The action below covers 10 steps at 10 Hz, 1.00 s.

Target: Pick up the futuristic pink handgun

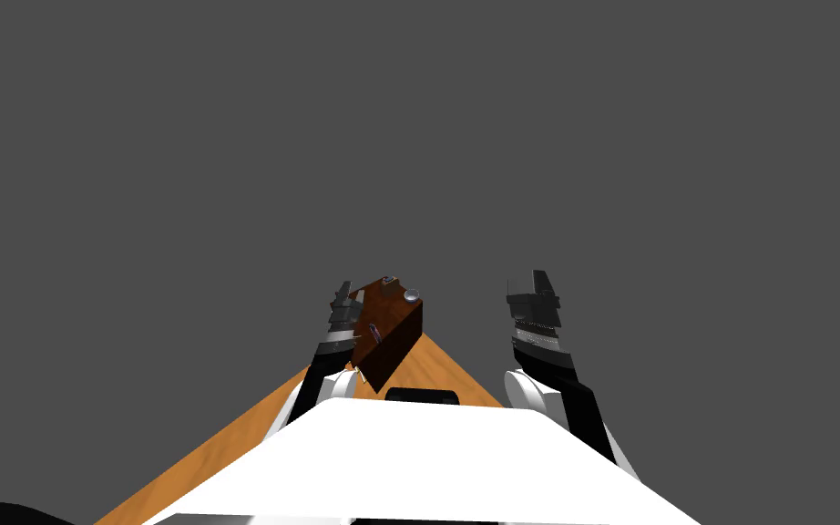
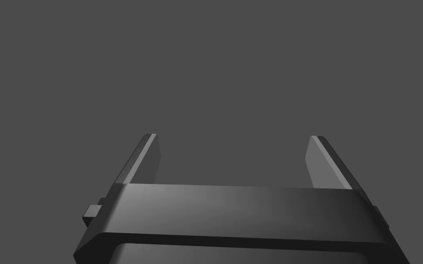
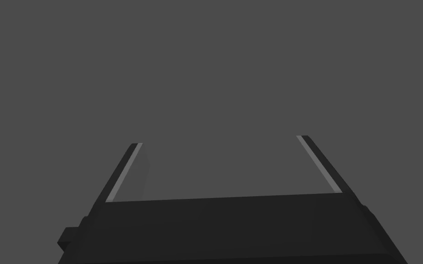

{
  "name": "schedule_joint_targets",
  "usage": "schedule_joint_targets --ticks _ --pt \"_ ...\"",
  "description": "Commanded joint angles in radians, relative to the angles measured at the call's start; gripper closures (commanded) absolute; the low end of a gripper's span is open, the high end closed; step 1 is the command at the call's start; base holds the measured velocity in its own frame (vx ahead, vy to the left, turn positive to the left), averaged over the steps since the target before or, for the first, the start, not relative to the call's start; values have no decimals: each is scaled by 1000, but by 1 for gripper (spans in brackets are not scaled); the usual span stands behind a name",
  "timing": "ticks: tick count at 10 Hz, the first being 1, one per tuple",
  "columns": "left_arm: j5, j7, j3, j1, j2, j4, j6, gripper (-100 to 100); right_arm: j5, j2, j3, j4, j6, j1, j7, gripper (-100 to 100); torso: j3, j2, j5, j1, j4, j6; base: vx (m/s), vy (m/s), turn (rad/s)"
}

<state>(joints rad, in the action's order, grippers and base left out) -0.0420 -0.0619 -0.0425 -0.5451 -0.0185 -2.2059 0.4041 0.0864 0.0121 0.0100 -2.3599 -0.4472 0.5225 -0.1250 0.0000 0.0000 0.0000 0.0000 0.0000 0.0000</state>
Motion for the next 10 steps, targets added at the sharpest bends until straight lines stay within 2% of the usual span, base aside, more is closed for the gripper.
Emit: schedule_joint_targets --ticks 1,5,10 --pt "15 2 0 9 40 29 -20 -100 0 0 0 0 0 0 0 0 0 0 0 0 0 0 -29 -38 -25" --pt "52 9 -2 38 100 108 -74 -100 0 0 0 0 0 0 0 0 2 3 -1 -4 1 0 -41 -63 -25" --pt "120 30 -13 101 187 263 -191 -100 0 0 0 0 0 0 0 0 1 3 -1 -5 1 0 -37 -72 -60"
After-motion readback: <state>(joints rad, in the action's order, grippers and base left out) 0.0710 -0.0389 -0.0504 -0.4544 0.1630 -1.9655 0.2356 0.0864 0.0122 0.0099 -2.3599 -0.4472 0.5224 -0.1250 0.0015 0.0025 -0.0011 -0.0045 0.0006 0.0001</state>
